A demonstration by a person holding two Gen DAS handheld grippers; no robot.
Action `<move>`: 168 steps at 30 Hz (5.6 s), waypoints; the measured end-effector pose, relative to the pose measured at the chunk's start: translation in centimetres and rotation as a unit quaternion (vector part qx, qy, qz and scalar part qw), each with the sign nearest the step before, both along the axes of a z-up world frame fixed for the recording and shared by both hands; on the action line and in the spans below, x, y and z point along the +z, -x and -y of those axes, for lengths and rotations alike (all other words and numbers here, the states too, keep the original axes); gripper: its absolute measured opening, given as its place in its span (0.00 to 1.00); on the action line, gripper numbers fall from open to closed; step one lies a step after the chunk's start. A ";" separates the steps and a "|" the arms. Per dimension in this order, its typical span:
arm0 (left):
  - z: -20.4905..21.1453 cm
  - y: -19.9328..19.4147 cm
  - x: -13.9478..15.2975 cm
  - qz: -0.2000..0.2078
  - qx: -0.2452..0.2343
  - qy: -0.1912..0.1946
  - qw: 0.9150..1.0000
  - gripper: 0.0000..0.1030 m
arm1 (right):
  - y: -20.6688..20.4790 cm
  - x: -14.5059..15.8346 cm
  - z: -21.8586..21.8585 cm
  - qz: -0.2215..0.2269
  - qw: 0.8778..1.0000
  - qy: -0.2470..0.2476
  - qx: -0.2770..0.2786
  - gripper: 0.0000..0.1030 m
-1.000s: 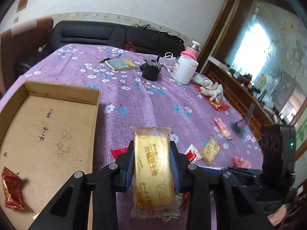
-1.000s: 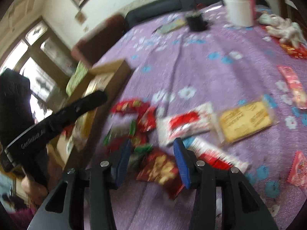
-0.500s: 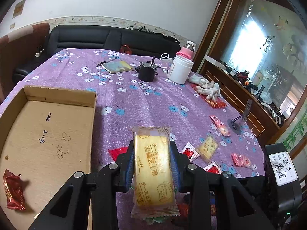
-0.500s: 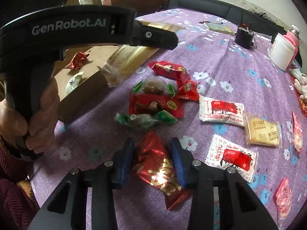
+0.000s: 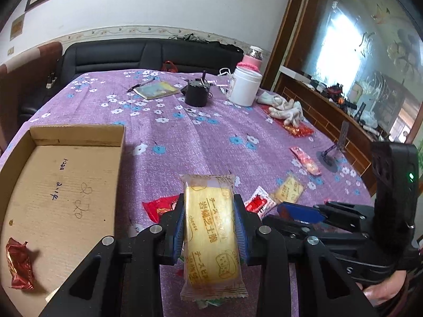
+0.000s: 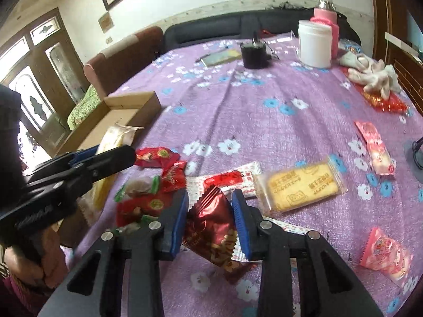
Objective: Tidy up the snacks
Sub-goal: 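Grasp the red gold-print candy with the right gripper, then carry the cake packet and red candy over the box with both grippers, then open the left gripper to drop the cake while right drops the red candy into box, then move both grippers back to the snack pile toward the green-wrapped snacks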
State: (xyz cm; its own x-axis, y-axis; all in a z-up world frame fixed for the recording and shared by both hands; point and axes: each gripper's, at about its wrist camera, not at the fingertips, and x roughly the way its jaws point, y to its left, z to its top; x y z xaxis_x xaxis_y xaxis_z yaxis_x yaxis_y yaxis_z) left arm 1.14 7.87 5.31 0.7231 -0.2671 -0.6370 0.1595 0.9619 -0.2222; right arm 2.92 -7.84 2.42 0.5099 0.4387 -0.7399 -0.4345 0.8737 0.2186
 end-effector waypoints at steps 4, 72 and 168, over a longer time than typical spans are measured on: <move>0.8 0.1 -0.2 0.003 -0.005 -0.020 1.000 0.33 | -0.6 -0.4 -0.3 -0.009 1.000 0.012 -0.002 0.34; -1.5 1.3 2.2 0.053 0.017 0.012 0.998 0.33 | 1.5 2.5 -0.3 0.066 0.992 -0.107 -0.001 0.25; -15.2 0.8 1.3 0.001 0.246 0.073 0.966 0.59 | 0.1 2.4 -13.8 -0.024 0.991 -0.122 0.057 0.27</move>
